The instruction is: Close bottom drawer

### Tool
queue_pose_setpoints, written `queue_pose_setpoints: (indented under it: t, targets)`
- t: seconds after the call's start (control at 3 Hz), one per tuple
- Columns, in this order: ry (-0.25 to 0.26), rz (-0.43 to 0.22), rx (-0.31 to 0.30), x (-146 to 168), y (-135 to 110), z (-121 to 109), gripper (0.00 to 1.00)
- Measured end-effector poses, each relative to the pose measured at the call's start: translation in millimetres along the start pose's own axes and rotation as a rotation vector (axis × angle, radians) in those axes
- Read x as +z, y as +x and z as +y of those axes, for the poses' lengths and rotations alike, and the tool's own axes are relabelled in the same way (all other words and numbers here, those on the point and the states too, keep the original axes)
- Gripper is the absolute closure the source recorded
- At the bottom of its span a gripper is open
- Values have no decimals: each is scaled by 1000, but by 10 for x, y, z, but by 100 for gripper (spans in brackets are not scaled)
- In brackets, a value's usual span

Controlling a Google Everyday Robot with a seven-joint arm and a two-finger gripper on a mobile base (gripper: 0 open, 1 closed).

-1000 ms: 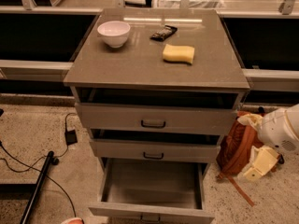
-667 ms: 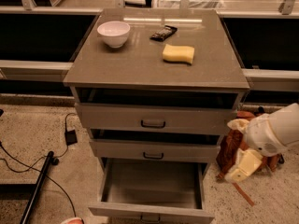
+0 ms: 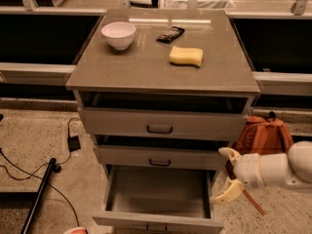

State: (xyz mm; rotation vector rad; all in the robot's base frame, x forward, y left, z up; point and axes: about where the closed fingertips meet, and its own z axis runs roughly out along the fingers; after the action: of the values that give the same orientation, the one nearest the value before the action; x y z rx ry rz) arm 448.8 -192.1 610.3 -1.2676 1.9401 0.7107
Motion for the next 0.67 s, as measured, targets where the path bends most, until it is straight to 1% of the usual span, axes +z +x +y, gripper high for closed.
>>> queue_pose_setpoints:
  t: [0.33, 0.67]
  targets:
    - [-18, -123, -57, 194, 223, -162, 0]
    - [-36, -150, -85, 202, 238, -202, 0]
